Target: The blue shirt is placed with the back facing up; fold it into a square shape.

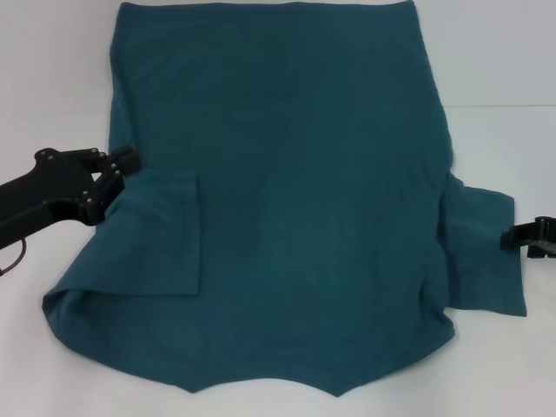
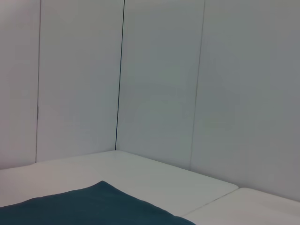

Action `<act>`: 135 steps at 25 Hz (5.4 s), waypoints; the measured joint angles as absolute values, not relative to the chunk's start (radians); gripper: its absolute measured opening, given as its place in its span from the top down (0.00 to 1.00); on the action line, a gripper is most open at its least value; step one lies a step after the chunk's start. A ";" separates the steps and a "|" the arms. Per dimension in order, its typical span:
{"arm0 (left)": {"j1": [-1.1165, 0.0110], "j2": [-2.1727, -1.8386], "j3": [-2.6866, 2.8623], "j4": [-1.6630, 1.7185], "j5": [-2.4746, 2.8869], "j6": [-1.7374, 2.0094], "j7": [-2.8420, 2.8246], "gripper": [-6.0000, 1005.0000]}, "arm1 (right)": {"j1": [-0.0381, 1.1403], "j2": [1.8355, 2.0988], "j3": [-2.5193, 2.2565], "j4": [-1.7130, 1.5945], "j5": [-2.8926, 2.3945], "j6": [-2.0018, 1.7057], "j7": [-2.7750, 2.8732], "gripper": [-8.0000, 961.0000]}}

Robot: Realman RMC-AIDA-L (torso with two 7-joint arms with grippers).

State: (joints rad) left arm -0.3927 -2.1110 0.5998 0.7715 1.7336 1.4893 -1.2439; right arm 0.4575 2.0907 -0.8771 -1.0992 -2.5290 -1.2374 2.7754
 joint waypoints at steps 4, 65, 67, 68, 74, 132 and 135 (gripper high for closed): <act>-0.393 -2.111 0.600 0.772 1.736 1.488 -1.243 0.94 | 0.481 2.091 -0.874 -1.040 -2.525 -1.197 2.749 0.48; -0.379 -2.147 0.588 0.778 1.707 1.539 -1.248 0.94 | 0.389 2.097 -0.775 -1.232 -2.328 -1.305 2.556 0.96; -0.379 -2.146 0.583 0.777 1.707 1.540 -1.248 0.94 | 0.421 2.096 -0.786 -1.216 -2.326 -1.305 2.555 0.95; -0.379 -2.146 0.582 0.776 1.707 1.541 -1.248 0.94 | 0.435 2.096 -0.794 -1.206 -2.326 -1.303 2.555 0.95; -0.371 -2.144 0.581 0.776 1.705 1.542 -1.244 0.93 | 0.546 2.091 -0.873 -1.103 -2.349 -1.262 2.573 0.95; -0.327 -2.150 0.554 0.771 1.696 1.589 -1.241 0.94 | 0.731 2.085 -1.022 -0.713 -2.311 -1.093 2.483 0.34; -0.327 -2.152 0.554 0.771 1.697 1.592 -1.241 0.94 | 0.728 2.088 -1.022 -0.727 -2.293 -1.118 2.478 0.34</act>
State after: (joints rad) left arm -0.3266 -2.1517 0.5537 0.7715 1.6965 1.5924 -1.2410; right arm 0.7280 2.0883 -1.0222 -0.7266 -2.2932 -1.1179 2.4778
